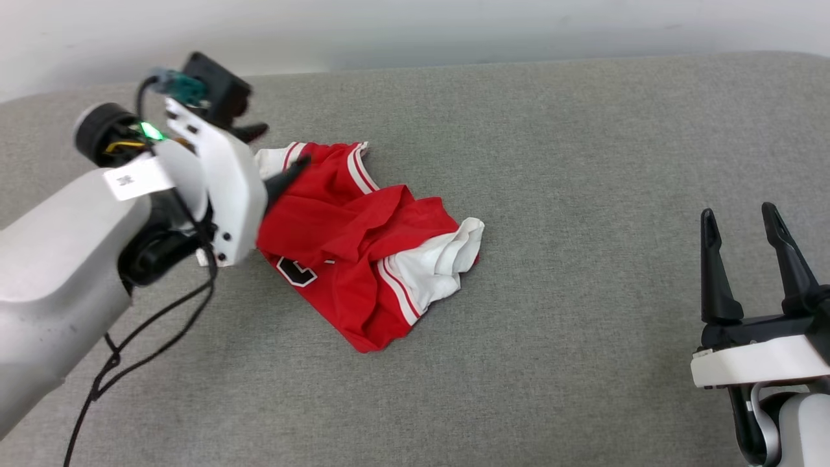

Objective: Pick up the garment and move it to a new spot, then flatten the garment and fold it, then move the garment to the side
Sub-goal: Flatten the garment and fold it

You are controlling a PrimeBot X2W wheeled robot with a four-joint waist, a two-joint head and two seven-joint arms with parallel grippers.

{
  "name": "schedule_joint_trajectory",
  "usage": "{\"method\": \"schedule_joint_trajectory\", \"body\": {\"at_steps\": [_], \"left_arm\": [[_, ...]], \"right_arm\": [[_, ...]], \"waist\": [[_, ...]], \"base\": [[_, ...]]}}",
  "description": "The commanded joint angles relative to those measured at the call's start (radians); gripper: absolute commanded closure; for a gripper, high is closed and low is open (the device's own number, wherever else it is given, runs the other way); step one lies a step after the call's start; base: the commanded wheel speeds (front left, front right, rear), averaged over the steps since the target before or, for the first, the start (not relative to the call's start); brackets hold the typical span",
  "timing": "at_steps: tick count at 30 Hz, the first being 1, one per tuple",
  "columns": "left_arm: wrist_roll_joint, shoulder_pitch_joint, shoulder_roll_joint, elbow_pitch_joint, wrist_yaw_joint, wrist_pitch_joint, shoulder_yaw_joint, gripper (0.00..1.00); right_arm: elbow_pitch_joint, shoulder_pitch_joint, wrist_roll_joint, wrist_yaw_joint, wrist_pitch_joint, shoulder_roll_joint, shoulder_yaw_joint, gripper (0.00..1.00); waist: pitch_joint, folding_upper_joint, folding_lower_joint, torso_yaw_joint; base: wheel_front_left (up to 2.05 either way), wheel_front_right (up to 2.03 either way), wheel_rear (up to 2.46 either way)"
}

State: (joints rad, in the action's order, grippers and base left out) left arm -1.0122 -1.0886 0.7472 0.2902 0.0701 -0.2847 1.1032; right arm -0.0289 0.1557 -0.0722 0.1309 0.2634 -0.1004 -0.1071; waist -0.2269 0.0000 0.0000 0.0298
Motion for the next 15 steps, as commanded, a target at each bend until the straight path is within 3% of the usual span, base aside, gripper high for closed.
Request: {"method": "schedule_joint_trajectory", "body": {"at_steps": [1, 8, 15], "left_arm": [[-0.018, -0.015, 0.001, -0.025, 0.006, -0.047, 0.011, 0.0], [-0.099, -0.037, -0.025, -0.102, 0.017, -0.302, 0.083, 0.0], [-0.09, -0.012, -0.073, -0.032, 0.027, -0.439, 0.144, 0.0]], "right_arm": [[0.006, 0.002, -0.003, 0.0, 0.002, -0.007, 0.003, 0.0], [0.013, 0.015, -0.006, 0.0, 0.002, -0.005, 0.01, 0.0], [0.013, 0.045, -0.008, 0.0, 0.002, -0.003, 0.022, 0.0]], "waist": [[-0.003, 0.0, 0.0, 0.005], [-0.036, 0.0, 0.0, 0.029], [-0.091, 0.0, 0.0, 0.06]], "base": [[0.0, 0.0, 0.0], [0.0, 0.0, 0.0], [0.0, 0.0, 0.0]]}}
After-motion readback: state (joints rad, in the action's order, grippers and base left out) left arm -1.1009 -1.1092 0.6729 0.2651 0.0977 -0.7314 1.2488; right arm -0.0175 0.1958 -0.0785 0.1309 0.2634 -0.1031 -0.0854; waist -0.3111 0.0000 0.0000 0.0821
